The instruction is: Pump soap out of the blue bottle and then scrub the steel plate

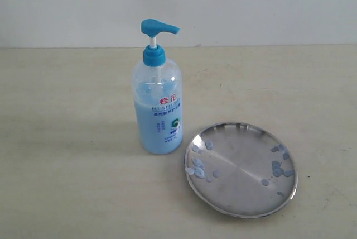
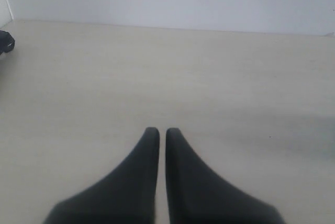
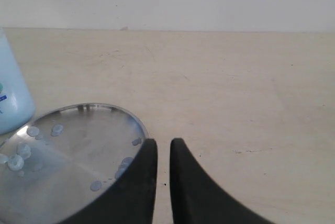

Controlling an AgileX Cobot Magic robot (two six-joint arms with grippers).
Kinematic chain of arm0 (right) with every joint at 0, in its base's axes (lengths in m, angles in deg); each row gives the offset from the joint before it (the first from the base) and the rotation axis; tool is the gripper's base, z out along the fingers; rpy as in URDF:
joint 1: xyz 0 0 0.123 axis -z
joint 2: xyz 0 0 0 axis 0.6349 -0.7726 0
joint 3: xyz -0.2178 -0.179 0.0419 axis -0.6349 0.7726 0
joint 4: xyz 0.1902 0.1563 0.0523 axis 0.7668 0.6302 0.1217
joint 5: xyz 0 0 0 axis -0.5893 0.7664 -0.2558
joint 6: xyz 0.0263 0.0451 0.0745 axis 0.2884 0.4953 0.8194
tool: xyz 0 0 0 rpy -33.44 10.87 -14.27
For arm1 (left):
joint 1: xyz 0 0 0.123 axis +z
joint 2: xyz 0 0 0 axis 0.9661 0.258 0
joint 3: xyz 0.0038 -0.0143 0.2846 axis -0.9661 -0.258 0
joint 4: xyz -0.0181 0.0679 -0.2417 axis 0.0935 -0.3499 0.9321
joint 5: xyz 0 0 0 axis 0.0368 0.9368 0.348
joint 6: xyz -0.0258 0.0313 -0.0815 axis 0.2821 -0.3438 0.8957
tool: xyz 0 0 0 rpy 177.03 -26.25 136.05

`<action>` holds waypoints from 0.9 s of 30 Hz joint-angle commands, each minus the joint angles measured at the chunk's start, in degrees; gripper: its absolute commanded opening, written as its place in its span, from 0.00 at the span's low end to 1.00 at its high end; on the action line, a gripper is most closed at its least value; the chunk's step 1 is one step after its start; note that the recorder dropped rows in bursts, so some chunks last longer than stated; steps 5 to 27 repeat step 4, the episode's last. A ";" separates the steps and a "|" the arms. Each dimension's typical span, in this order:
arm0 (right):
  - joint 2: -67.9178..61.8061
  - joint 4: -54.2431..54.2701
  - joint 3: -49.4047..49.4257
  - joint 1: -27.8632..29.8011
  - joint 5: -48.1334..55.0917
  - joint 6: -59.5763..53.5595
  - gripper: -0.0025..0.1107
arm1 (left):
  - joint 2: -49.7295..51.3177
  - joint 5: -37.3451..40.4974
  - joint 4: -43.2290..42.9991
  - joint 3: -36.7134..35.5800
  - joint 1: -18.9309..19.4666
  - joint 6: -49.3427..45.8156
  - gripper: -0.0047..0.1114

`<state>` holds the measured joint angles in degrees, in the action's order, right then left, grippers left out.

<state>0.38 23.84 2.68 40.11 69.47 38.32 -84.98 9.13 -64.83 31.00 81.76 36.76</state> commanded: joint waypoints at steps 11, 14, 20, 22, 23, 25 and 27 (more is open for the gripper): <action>0.29 -0.23 -0.01 0.40 -0.24 -0.21 0.02 | -0.21 0.24 -0.05 0.04 0.06 -0.21 0.08; 0.29 -0.23 -0.01 0.40 -0.24 -0.21 0.02 | -0.21 0.24 -0.05 0.04 0.06 -0.21 0.08; 0.29 -0.23 -0.01 0.40 -0.24 -0.21 0.02 | -0.21 0.24 -0.05 0.04 0.06 -0.21 0.08; 0.29 -0.23 -0.01 0.40 -0.24 -0.21 0.02 | -0.21 0.24 -0.05 0.04 0.06 -0.21 0.08; 0.29 -0.23 -0.01 0.40 -0.24 -0.21 0.02 | -0.21 0.24 -0.05 0.04 0.06 -0.21 0.08; 0.29 -0.23 -0.01 0.40 -0.24 -0.21 0.02 | -0.21 0.24 -0.05 0.04 0.06 -0.21 0.08; 0.29 -0.23 -0.01 0.40 -0.24 -0.21 0.02 | -0.21 0.24 -0.05 0.04 0.06 -0.21 0.08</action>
